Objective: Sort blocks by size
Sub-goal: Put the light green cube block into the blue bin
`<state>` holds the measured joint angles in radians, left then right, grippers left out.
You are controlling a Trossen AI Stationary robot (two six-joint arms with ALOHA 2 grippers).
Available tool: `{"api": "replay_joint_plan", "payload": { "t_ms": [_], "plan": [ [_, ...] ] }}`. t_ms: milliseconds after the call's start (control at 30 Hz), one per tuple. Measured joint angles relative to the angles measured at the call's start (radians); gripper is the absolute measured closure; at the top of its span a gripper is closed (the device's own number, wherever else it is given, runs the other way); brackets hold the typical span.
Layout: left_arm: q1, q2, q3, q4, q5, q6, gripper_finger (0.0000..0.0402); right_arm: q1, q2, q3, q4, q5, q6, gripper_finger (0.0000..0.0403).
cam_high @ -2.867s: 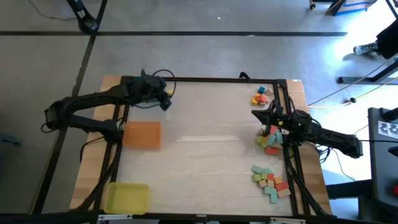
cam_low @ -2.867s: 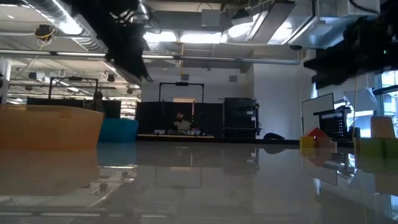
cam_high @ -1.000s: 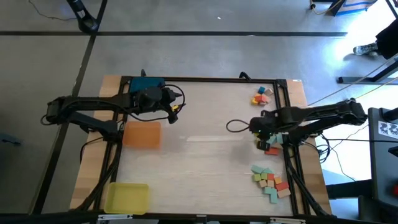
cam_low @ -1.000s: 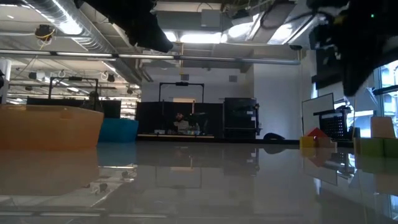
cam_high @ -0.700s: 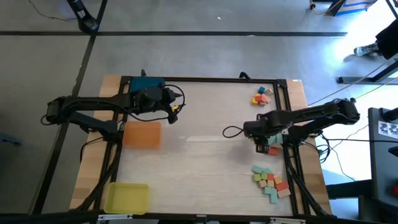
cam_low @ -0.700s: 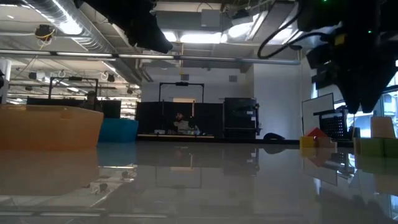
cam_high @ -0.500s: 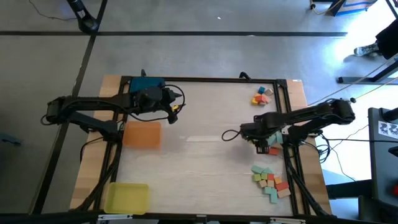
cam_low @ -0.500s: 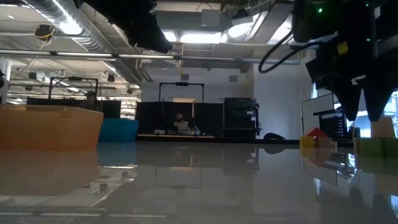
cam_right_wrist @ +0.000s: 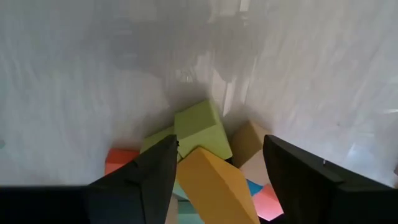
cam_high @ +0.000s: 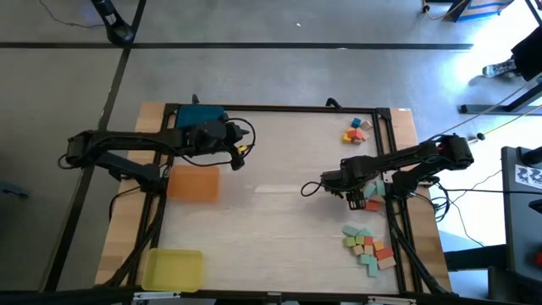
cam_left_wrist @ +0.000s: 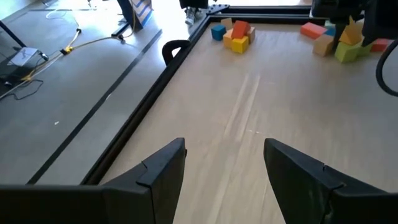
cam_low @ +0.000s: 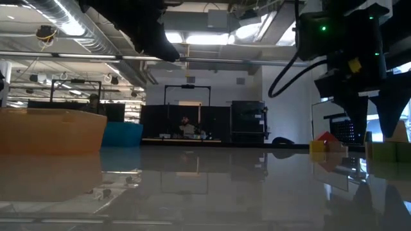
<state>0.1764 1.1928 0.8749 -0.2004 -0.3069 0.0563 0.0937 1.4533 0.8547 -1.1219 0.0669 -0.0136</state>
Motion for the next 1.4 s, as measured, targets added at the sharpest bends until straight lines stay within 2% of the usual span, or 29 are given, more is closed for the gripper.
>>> {"api": "replay_joint_plan", "payload": {
  "t_ms": [367,600,800,1067,1400],
  "plan": [
    [0.0,0.003,0.0,0.0,0.0,0.003,0.0196,0.05,0.0,-0.052,0.064,-0.012,-0.047,0.0166],
    [0.0,0.003,0.0,0.003,0.0,0.008,0.0196,0.056,0.0,-0.102,0.094,0.089,0.005,0.0166],
    [0.0,0.003,0.0,0.005,0.0,0.009,0.0196,0.056,0.0,-0.105,0.132,0.168,-0.018,0.0166],
    [0.0,0.003,0.0,0.004,0.0,0.005,0.0196,0.056,0.0,-0.105,0.101,0.106,0.074,0.0166],
    [0.0,0.003,-0.001,0.004,0.004,-0.001,0.0196,0.056,0.003,-0.118,0.125,0.105,0.116,0.0171]
  ]
}}
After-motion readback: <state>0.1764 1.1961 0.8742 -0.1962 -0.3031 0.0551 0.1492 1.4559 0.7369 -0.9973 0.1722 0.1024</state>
